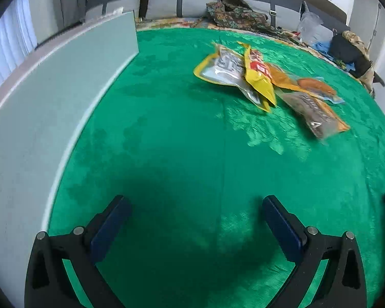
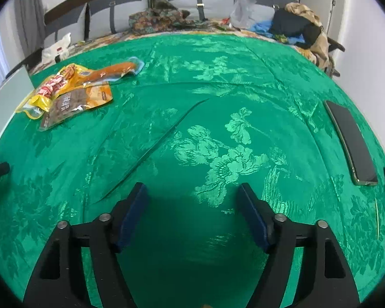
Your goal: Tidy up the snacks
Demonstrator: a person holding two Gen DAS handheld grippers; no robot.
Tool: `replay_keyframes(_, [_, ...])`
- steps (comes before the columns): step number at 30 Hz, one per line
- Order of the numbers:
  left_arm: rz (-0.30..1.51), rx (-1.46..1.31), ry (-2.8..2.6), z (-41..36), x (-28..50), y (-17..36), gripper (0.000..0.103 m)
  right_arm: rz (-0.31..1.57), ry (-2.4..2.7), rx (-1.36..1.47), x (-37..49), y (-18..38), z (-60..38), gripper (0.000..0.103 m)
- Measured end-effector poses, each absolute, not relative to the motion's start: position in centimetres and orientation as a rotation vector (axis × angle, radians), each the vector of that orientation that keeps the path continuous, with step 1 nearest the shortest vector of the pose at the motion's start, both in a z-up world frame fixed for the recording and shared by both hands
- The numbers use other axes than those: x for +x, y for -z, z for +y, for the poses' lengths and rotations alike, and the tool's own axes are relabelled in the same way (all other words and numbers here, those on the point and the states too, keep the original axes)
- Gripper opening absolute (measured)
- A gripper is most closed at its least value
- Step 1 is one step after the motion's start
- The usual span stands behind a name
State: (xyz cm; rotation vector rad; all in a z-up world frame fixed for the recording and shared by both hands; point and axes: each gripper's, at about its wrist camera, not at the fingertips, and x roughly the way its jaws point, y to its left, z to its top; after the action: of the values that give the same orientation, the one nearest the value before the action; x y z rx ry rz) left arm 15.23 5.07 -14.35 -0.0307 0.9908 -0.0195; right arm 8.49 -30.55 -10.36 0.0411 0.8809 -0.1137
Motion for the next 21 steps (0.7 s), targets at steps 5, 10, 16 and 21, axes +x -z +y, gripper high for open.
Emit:
replay_keyframes(5, [0.959, -0.004, 0.033, 5.16, 15.4, 14.63, 0.103, 0.887, 0.108, 0.031, 8.76, 10.43, -30.47, 0.082])
replay_keyframes(10, [0.952, -0.009, 0.023, 5.13, 15.5, 14.63, 0.103, 0.887, 0.108, 0.031, 8.79, 10.41, -30.47, 0.082])
replay_keyframes(16, [0.951, -0.01, 0.023, 5.08, 15.4, 14.64, 0.103, 0.887, 0.108, 0.031, 8.76, 10.4, -30.45, 0.083])
replay_keyframes(21, [0.951, -0.01, 0.023, 5.08, 15.39, 14.64, 0.103, 0.887, 0.109, 0.032, 8.75, 10.39, -30.45, 0.083])
